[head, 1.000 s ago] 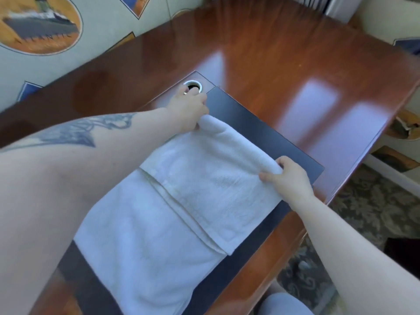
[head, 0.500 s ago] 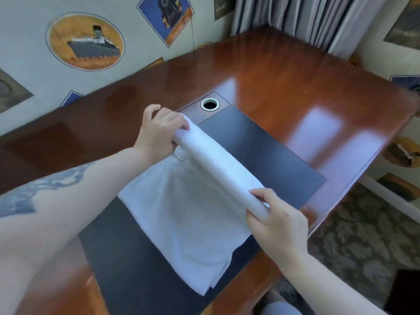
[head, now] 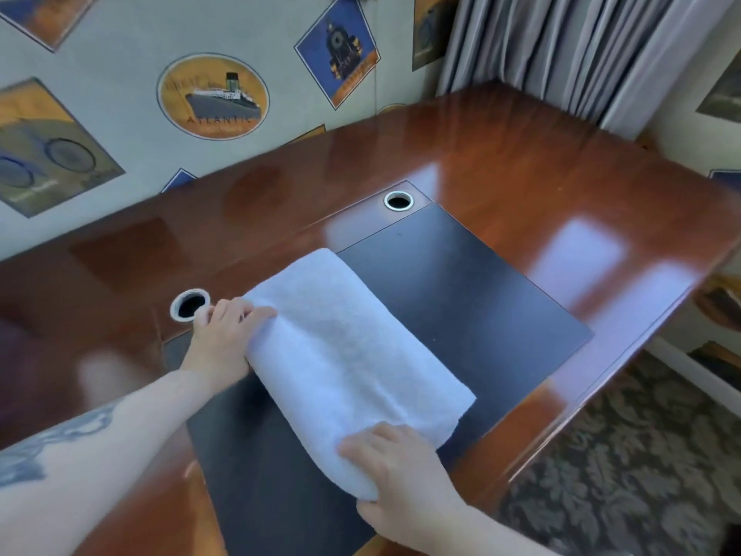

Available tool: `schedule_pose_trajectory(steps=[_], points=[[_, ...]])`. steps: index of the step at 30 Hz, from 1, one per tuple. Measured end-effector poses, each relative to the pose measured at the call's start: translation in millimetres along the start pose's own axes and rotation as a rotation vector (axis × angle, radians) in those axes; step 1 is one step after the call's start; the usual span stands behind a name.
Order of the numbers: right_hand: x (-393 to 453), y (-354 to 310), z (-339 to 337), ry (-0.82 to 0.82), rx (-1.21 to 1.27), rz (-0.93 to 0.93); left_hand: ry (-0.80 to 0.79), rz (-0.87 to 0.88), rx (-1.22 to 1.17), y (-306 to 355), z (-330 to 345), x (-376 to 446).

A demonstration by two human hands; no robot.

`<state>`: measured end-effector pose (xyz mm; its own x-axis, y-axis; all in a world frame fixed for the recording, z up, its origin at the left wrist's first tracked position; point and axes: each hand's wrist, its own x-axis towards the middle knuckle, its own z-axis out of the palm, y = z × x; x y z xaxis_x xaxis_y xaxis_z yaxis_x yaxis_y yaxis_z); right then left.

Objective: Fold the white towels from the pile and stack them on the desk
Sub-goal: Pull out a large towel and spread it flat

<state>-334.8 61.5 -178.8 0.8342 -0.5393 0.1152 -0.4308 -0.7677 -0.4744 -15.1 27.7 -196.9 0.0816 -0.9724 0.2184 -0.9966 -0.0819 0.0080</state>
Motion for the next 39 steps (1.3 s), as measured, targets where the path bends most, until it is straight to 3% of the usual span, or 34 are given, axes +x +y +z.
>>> schedule_pose_trajectory(steps=[2, 3, 6, 8, 10, 12, 15, 18, 20, 26, 30, 34, 37, 39], points=[[-2.7, 2.6, 7.0, -0.201, -0.081, -0.029, -0.199, -0.120, -0.001, 4.8, 3.5, -11.0], [-1.7, 3.9, 6.5, -0.222, -0.134, -0.017, -0.265, -0.131, -0.018, 4.3, 1.4, -8.7], [6.8, 11.3, -0.9, -0.234, 0.143, 0.034, -0.459, -0.133, -0.159, -0.5, -22.1, 16.5], [21.2, 22.3, -7.1, -0.033, 0.204, 0.141, -0.419, -0.257, -0.208, 4.9, -38.6, 36.6], [33.6, 39.7, -13.9, 0.088, 0.053, 0.318, -0.202, -0.351, -0.098, 32.2, -40.5, 40.6], [35.2, 57.2, -13.3, -0.082, -0.133, 0.395, -0.202, -0.459, -0.187, 78.7, -29.5, 29.9], [32.6, 71.0, -6.8, -0.220, -0.176, 0.400, -0.480, -0.642, -0.396, 150.9, -0.4, 3.9], [32.5, 68.6, -9.5, -0.223, -0.172, 0.403, -0.401, -0.724, -0.351, 185.4, 27.1, -18.5], [35.1, 64.2, -17.8, -0.172, -0.295, 0.377, -0.329, -0.730, -0.278, 188.0, 34.4, -19.3], [37.2, 49.2, -15.0, -0.148, -0.349, 0.442, -0.340, -0.521, -0.148, 171.5, 40.2, -10.1], [37.8, 34.1, -17.4, -0.086, -0.314, 0.441, -0.316, -0.189, -0.202, 144.6, 34.7, 0.5], [41.2, 48.8, -25.8, 0.011, -0.143, 0.457, -0.545, 0.211, -0.136, 115.2, 20.1, 30.4], [43.3, 71.7, -37.5, 0.229, -0.079, 0.446, -0.801, 0.373, 0.008, 110.3, -11.6, 70.9], [47.1, 86.6, -36.8, 0.212, -0.100, 0.382, -0.794, 0.365, 0.175, 125.4, -27.2, 80.2]])
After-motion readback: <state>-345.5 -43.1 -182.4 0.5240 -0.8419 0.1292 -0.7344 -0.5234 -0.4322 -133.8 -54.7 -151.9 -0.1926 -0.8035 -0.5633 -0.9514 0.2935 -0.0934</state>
